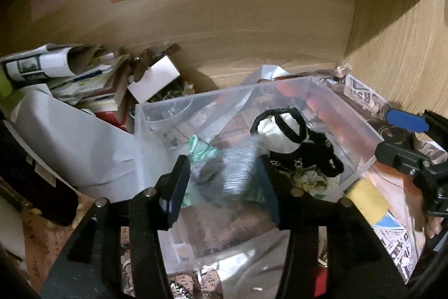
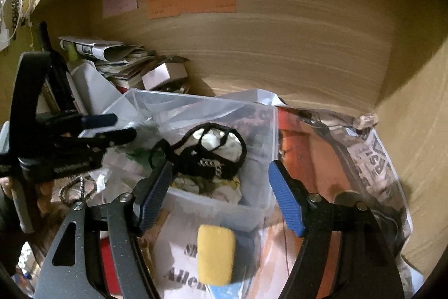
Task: Organize soft objects
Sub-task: 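Carry the eye mask into the box with the right tool while the left tool drops the scrubber in, then grasp the yellow sponge with the right tool while the left tool grasps the braided bracelet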
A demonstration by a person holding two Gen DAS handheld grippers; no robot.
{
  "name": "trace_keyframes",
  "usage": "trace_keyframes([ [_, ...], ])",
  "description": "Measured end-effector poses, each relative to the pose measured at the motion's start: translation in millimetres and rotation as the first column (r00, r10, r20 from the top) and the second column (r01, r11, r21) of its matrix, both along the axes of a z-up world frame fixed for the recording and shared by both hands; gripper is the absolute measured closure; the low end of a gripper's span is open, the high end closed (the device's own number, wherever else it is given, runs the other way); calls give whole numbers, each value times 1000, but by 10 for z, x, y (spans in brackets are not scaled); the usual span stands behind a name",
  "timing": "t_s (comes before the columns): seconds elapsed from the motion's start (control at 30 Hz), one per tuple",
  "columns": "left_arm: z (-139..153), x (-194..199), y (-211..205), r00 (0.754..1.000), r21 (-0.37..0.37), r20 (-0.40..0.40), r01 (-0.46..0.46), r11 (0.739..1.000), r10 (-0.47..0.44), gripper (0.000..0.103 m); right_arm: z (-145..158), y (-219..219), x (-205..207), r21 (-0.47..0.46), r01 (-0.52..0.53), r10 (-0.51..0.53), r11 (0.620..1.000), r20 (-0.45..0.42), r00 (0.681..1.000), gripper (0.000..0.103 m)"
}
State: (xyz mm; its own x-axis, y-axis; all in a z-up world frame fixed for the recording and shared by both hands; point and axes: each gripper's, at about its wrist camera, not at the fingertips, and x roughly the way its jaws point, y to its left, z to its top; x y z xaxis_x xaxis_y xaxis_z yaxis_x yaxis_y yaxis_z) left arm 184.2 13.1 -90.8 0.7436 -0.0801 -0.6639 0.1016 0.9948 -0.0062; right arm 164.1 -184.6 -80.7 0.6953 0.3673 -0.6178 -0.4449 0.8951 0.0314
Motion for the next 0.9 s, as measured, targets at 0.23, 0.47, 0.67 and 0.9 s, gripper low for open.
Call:
trace_keyframes([
  [0.23,250,-331,91,998,-50,66,0,999,3,47,53,-126,-160,17,20,-20,1000,25,999,34],
  [0.47,384,-735,304,994,-74,99,-28,997,36,32,6,-225,-295,29,25,-25,999,7,1000,34],
  [0.67,138,-884,488,997,-80,10,-69,994,70,31,-232,-277,-352,26,30,-28,999,-69,997,34],
  [0.9,-328,-907,591,987,-96,-134,-100,990,87,31,-468,-282,-393,21,23,-20,1000,-147,989,34],
])
